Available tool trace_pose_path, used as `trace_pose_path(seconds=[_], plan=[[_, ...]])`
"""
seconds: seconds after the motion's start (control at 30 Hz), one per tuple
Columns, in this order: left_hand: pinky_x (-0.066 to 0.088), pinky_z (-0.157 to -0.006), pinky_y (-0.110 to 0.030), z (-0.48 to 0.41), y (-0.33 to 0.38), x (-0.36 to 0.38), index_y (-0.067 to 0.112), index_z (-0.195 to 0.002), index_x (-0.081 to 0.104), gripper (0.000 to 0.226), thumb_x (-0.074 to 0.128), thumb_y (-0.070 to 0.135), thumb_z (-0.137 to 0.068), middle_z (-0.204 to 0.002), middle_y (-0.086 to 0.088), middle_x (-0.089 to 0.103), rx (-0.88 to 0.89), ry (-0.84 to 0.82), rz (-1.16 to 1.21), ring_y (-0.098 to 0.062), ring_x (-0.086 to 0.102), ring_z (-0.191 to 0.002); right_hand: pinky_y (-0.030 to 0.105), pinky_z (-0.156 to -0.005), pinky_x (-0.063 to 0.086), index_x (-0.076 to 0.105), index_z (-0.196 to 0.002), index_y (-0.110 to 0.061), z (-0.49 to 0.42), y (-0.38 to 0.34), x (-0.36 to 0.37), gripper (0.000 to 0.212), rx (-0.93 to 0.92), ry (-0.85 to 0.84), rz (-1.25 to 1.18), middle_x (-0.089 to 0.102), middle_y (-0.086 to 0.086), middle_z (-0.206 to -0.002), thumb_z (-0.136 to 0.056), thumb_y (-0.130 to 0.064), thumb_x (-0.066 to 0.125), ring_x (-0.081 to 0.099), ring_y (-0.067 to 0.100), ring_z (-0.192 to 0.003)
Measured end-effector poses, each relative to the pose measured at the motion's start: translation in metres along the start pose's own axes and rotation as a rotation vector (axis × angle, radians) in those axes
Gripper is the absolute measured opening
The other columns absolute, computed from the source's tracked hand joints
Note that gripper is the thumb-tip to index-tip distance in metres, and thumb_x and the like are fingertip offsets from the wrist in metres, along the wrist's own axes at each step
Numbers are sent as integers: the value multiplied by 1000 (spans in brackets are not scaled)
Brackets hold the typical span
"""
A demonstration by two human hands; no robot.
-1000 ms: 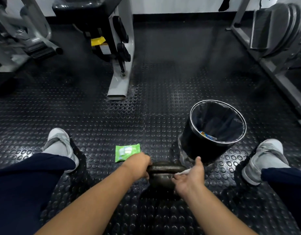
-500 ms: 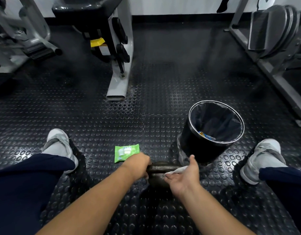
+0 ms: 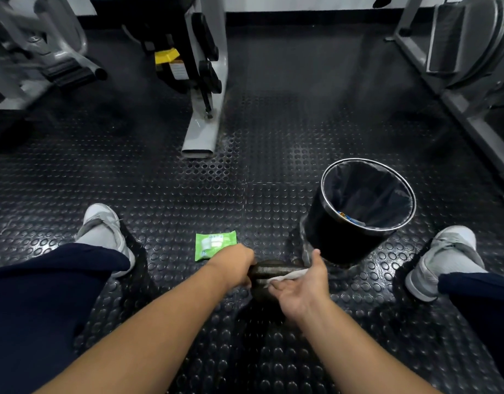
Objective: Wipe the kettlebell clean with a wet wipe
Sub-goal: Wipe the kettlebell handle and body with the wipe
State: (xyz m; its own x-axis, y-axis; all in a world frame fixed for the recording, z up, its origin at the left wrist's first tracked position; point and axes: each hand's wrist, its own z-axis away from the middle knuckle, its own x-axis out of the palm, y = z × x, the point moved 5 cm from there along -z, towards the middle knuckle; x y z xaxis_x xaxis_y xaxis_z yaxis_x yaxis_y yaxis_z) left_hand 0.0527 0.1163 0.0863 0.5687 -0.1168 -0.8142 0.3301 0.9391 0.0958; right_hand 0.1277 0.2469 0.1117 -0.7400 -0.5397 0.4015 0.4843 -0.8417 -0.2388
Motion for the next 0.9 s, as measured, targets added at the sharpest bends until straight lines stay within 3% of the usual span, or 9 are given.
trace_pose_path(seconds=[0.1,0.2,0.33,0.47,0.6,0.77,0.9], plan=[[48,-65,-28,-1,-1,1,16,-99,76,20,82,26,-82,-85,-3,71,-9,-12,17,-23,64,-78,56,-121,22,21,-152,8,1,-14,-6,94,-55,28,-5,18,37,-158,-96,-64,45,24,47,-147],[48,-66,-28,0,-1,0,16,-99,76,20,82,24,-81,-90,-6,74,-6,-3,19,-26,67,-82,51,-117,33,45,-139,-1,6,0,6,73,-46,7,45,44,28,-148,-97,-61,48,46,43,-136],[49,-69,-30,3,1,-2,13,-96,74,11,69,13,-86,-91,-10,74,14,39,-8,-31,68,-84,50,-115,33,32,-151,-6,11,27,21,87,17,-57,81,45,30,-144,-92,-66,53,50,43,-131],[50,-68,-30,3,2,-2,15,-94,74,8,72,17,-86,-83,-6,70,20,33,-12,-28,66,-79,56,-121,22,15,-153,10,3,11,8,103,58,-62,19,23,39,-154,-93,-69,45,30,50,-144],[46,-64,-29,1,-2,1,21,-88,71,11,80,22,-83,-73,2,62,14,15,35,-21,59,-71,60,-121,17,12,-151,15,-8,-24,-17,101,-29,19,-19,14,42,-156,-97,-67,38,18,48,-149],[47,-64,-29,3,0,-2,16,-91,72,10,77,20,-83,-82,-6,70,23,50,8,-27,66,-79,52,-115,32,35,-147,4,3,10,6,90,-9,-66,70,45,33,-144,-92,-66,50,45,43,-136],[50,-67,-31,4,1,-2,14,-92,72,8,67,10,-87,-85,-8,71,22,61,-8,-28,67,-80,53,-118,29,30,-151,3,0,31,16,101,21,-109,75,44,33,-145,-87,-73,51,43,42,-138]])
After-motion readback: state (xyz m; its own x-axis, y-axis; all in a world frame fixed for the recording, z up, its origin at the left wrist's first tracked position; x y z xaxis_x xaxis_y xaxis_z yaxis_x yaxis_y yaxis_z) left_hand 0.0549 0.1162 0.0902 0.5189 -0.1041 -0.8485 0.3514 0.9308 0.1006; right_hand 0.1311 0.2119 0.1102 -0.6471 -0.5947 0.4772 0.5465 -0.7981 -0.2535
